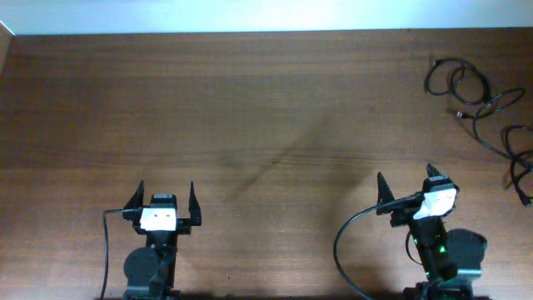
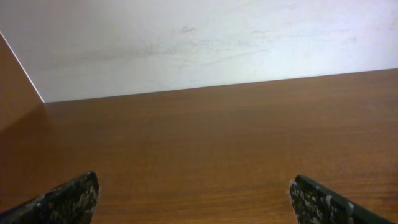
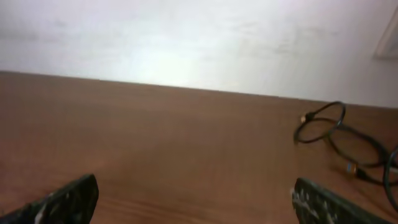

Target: Untangle cables

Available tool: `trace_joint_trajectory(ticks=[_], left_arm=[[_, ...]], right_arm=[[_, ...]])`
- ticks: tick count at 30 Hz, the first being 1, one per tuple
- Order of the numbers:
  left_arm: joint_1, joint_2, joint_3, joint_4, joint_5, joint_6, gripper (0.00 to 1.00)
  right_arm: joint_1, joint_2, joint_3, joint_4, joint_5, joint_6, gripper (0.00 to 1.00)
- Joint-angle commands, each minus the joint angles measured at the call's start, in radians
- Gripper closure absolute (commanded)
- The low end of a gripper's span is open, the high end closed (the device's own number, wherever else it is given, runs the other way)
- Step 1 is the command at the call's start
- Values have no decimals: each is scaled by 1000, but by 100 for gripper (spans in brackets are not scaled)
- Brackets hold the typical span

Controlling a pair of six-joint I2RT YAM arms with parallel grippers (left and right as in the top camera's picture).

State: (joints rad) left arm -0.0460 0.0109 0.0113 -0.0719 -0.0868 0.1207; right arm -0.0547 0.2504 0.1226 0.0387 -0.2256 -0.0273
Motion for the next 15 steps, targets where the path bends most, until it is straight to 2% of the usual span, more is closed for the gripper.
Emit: trace_joint_trajectory(ticks=[1,6,11,15], left_arm=[[5,-6,-2,-5,-11,16,1],[5,-6,-2,-5,-11,16,1],[5,-6,-2,-5,-11,16,1],[5,-6,-2,-5,-11,16,1]], right_arm=[[10,-49,-83,87,2,21,2],[10,-77,-117,132,2,21,2],[10,-237,-117,-69,31,21,2],[10,-247,-117,-103,35,21,2]])
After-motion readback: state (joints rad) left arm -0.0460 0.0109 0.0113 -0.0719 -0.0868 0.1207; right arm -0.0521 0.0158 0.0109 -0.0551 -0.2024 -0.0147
